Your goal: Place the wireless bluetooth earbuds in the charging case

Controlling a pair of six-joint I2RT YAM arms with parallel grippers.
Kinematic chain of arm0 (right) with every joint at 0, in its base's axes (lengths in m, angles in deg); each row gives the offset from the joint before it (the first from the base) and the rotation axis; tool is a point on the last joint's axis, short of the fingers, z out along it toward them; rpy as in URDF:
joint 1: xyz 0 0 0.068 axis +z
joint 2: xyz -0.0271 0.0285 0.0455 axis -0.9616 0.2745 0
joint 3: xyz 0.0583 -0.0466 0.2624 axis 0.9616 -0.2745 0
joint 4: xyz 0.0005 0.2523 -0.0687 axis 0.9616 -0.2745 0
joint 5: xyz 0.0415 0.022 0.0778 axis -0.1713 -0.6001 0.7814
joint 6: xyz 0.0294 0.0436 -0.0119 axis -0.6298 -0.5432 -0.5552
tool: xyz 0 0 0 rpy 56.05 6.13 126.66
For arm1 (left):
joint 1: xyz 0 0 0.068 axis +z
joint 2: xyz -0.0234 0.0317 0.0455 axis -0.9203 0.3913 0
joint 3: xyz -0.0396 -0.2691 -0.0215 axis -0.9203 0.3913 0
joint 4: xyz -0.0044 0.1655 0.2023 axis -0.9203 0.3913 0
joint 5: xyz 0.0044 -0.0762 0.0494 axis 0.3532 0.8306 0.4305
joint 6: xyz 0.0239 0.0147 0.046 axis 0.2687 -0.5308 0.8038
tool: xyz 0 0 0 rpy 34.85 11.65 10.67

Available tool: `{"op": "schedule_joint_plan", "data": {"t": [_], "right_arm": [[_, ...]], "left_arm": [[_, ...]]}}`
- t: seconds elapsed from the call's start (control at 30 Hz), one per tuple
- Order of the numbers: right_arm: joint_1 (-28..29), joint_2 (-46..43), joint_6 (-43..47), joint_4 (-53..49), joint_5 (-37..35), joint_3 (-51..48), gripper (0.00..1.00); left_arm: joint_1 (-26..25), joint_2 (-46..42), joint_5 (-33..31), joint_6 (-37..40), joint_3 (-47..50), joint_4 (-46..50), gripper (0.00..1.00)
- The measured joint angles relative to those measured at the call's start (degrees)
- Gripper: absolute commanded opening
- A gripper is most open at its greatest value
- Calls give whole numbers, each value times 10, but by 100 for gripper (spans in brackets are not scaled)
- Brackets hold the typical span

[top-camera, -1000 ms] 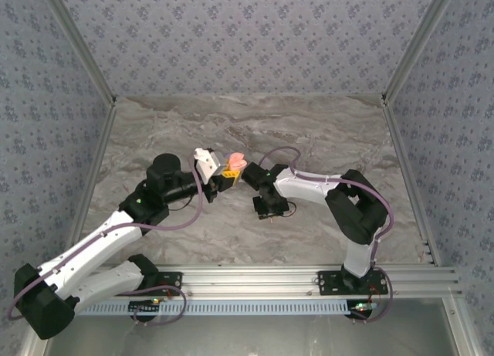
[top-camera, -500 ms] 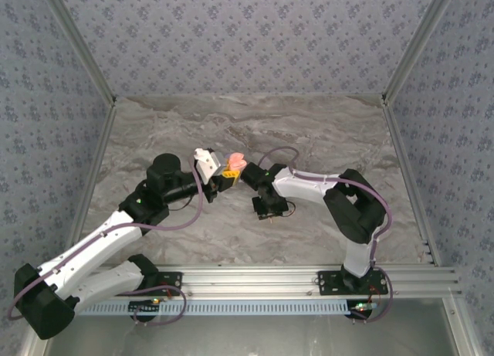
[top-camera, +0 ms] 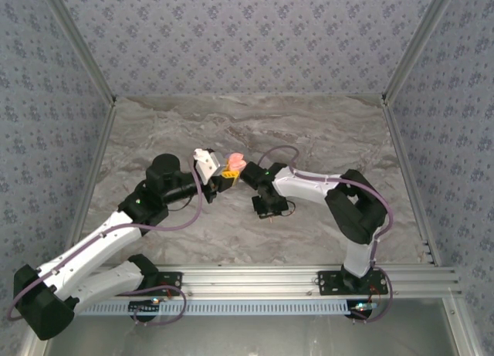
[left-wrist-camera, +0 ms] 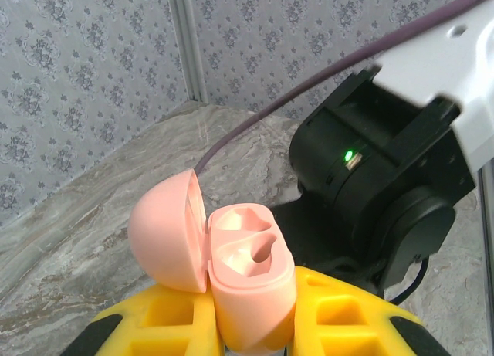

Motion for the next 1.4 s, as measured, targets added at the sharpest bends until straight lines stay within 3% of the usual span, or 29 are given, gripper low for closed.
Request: {"op": "schedule_joint_plan", "data": {"t": [0.33,0.57,0.83,1.4], "right_arm": [[-76,-279,19,16,-25,19,22],[-80,-380,50,66,-13,59,23],[-38,-396,65,124,10,67,23],[10,-327,82,180,12,79,23]], "left_arm": [[0,14,3,-9,0,-14,0],[0,59,19,-31,0,-53,0],[0,99,39,-48,0,-92,0],[0,104,50,-52,0,-101,0]]}}
